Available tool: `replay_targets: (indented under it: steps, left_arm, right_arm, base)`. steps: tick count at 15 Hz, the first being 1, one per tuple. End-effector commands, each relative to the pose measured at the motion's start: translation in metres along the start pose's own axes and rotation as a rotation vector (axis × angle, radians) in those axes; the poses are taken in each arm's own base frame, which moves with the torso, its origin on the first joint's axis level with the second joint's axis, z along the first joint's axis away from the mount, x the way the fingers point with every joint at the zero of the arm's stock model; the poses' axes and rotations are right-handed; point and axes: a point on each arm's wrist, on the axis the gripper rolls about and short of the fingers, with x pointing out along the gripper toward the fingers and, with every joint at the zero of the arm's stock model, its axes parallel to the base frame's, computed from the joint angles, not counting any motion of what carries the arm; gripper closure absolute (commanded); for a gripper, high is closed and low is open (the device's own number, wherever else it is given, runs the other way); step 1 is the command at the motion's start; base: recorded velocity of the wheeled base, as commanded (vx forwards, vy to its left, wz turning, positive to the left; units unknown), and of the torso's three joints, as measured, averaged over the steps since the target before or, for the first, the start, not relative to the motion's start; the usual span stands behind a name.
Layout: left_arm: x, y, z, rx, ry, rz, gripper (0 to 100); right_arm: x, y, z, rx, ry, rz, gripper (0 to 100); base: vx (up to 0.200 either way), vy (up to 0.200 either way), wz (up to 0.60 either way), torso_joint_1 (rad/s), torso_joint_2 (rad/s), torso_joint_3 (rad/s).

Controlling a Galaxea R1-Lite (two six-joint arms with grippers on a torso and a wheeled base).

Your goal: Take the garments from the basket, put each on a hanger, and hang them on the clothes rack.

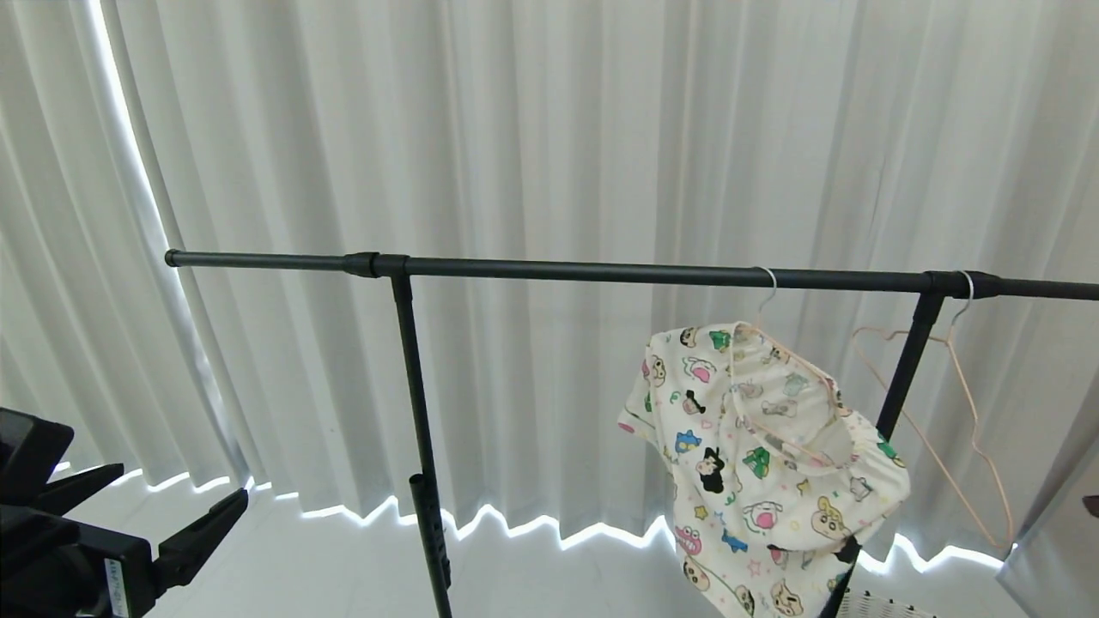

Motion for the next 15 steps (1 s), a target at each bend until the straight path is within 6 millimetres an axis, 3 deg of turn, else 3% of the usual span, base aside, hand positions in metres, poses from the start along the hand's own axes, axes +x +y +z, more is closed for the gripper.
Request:
replay_targets:
  steps: [1,9,15]
  left_arm:
    - [-0.001,0.0,0.002,0.004,-0.008,0.003,0]
    - [-0.001,0.001,0.006,0.011,-0.025,0.005,0]
    - [-0.004,0.0,0.015,0.052,-0.074,-0.015,0]
  right_arm:
    - [0.0,-0.006,-0.022,0.021,-0.029,-0.067,0]
    - [0.008,-0.014,-0.023,0.059,-0.047,-0.146,0]
    - [0.023,-0.022,-0.009,0.05,-0.095,-0.216,0]
  base:
    - [-0.2,0.0,0.0,-0.002,0.0,0.007]
    - [-0.2,0.0,0.0,0.0,0.0,0.002]
    - [0.0,0.0,0.0,0.0,0.0,0.0]
